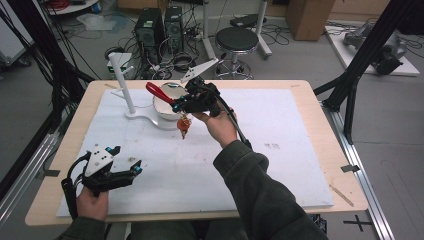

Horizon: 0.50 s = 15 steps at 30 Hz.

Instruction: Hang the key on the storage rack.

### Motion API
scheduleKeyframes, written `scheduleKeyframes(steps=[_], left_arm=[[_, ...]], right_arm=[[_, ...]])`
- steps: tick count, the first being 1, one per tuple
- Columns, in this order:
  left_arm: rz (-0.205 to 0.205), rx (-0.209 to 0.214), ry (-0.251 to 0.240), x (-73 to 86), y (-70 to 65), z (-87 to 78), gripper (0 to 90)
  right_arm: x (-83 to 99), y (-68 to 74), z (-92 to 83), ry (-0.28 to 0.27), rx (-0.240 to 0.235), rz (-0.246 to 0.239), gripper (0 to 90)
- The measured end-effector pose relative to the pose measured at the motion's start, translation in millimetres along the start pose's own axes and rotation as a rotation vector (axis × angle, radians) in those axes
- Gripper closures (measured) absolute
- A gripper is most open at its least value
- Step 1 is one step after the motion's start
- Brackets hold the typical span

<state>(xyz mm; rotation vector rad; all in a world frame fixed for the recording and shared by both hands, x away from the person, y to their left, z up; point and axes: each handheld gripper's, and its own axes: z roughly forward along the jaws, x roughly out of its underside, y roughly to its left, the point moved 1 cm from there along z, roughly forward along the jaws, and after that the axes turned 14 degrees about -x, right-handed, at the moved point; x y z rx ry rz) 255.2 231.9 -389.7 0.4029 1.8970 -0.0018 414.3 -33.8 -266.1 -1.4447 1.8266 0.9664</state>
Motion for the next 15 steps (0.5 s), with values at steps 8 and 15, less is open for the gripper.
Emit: scheduleKeyframes(steps=[8, 15], left_arm=[[0.002, 0.000, 0.000, 0.0, 0.1, 0.1, 19.9], [0.003, -0.002, 0.000, 0.0, 0.2, -0.2, 19.9]], right_arm=[[-4.4, -5.0, 8.8, -0.016, -0.006, 0.010, 83.2], [-9.9, -7.7, 17.5, -0.029, -0.017, 0.017, 83.2]])
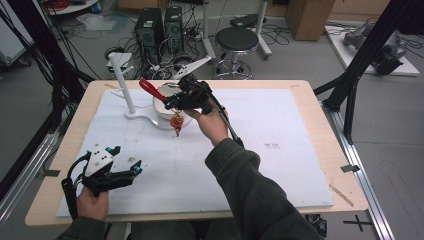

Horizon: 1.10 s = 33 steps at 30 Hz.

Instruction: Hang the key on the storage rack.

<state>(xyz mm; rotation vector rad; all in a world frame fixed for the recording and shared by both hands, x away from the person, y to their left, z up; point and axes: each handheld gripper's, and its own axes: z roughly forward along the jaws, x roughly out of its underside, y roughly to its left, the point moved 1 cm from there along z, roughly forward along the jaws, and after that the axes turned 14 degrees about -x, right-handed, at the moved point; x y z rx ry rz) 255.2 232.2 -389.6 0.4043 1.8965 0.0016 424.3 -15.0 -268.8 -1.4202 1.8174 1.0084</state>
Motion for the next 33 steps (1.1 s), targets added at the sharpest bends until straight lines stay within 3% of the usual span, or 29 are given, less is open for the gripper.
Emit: scheduleKeyframes(steps=[19, 33], left_arm=[[0.006, -0.001, 0.005, 0.3, 1.6, 0.0, 19.9], [-0.006, -0.002, 0.004, 1.1, 2.2, 1.4, 19.9]], right_arm=[[-18.6, -3.7, 27.3, 0.005, 0.018, -0.020, 83.2], [-24.6, -12.2, 55.1, 0.014, 0.014, -0.007, 83.2]])
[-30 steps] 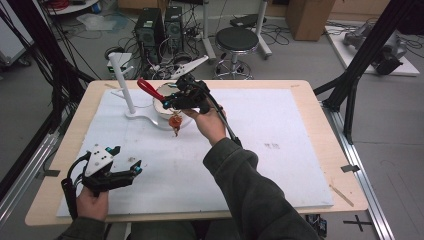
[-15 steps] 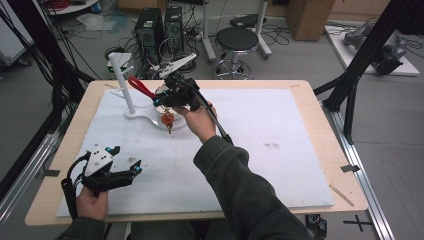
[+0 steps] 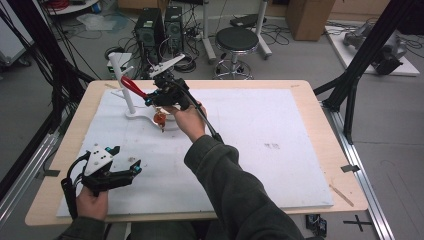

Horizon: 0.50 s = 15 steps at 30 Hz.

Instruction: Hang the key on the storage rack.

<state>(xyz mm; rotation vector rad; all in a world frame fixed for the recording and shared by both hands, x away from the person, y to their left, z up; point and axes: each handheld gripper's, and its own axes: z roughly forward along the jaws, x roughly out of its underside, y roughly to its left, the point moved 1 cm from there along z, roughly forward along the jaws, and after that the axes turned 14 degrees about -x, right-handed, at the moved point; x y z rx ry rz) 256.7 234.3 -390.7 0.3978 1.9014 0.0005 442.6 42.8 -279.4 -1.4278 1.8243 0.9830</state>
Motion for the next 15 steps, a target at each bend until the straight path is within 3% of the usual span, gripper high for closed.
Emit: scheduleKeyframes(steps=[15], left_arm=[[-0.003, -0.004, 0.001, 0.5, 1.8, -0.3, 19.9]], right_arm=[[-13.7, -9.1, 27.1, 0.007, 0.015, 0.015, 83.2]])
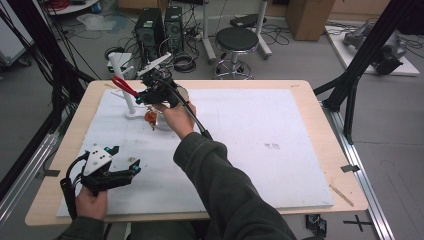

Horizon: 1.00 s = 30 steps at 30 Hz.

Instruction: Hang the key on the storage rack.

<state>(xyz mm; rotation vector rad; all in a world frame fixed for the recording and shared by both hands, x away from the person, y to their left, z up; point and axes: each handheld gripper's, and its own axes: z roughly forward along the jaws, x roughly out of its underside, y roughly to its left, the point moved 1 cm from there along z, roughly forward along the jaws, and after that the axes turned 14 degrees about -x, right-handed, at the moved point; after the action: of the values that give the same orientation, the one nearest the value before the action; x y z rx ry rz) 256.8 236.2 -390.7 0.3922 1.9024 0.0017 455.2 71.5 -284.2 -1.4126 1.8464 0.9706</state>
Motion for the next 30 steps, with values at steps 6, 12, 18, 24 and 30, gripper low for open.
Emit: scheduleKeyframes(steps=[6, 12, 18, 24, 30], left_arm=[[-0.001, -0.003, -0.001, 0.0, 0.1, 0.1, 19.9], [0.002, -0.003, 0.000, 0.3, 1.6, 0.5, 19.9], [0.001, -0.002, 0.002, 0.4, 1.5, 0.6, 19.9], [0.004, 0.000, 0.001, 0.3, 1.4, 0.6, 19.9], [0.005, 0.002, -0.001, -0.1, 0.3, 1.4, 19.9]], right_arm=[[-1.0, -3.8, 12.1, 0.008, 0.008, 0.012, 83.2], [-0.6, -5.7, 25.0, 0.018, 0.038, 0.006, 83.2], [1.3, -10.2, 35.8, 0.034, 0.051, 0.025, 83.2], [5.7, -14.8, 45.1, 0.054, 0.066, 0.048, 83.1], [9.0, -17.6, 53.0, 0.077, 0.077, 0.055, 83.2]])
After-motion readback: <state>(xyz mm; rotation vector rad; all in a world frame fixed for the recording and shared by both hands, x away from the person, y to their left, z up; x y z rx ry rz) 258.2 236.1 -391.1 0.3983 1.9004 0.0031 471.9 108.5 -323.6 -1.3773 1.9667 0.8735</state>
